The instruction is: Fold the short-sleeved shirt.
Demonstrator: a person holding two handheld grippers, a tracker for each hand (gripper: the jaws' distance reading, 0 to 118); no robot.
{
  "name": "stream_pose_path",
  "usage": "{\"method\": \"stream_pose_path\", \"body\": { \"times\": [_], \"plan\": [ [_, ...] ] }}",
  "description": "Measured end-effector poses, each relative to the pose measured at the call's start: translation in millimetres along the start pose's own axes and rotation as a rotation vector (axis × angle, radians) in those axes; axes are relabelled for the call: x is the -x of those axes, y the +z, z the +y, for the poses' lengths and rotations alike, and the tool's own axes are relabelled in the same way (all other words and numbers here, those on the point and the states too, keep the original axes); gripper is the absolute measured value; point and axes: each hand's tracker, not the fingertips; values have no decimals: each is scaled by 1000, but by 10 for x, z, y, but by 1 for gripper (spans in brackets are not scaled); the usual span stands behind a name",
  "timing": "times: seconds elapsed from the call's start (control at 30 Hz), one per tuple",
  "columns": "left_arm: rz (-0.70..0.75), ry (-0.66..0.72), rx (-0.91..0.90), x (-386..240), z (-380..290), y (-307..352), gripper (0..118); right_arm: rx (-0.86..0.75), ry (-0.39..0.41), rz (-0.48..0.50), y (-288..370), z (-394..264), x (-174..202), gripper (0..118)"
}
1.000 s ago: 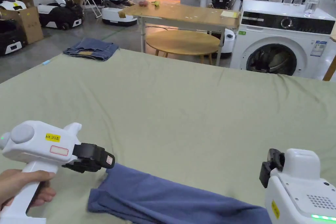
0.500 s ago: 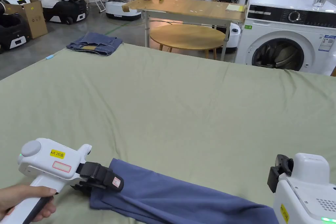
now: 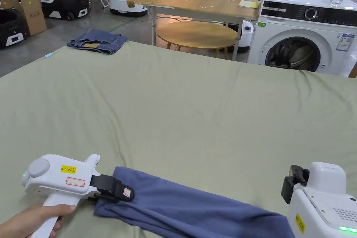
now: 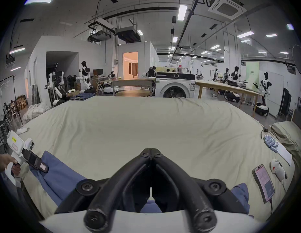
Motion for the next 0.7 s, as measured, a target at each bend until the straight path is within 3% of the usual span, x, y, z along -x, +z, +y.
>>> {"method": "stream_pose_path", "body": {
  "times": [0.23,0.33,0.6,0.7],
  "plan": [
    [57,-29,-46,-196,82,198,2,8,3,2,-7,13,-19,0],
    [125,-104,-24,-312,119,239,1,4,10,0,-20,39,-31,0],
    [125,-98,-113,-609,200,588,1,-9,13,4,-28,106,-67,0],
    [198,-97,-154,-555,319,896,1,-13,9,8,-39,129,-80,0]
  ]
}}
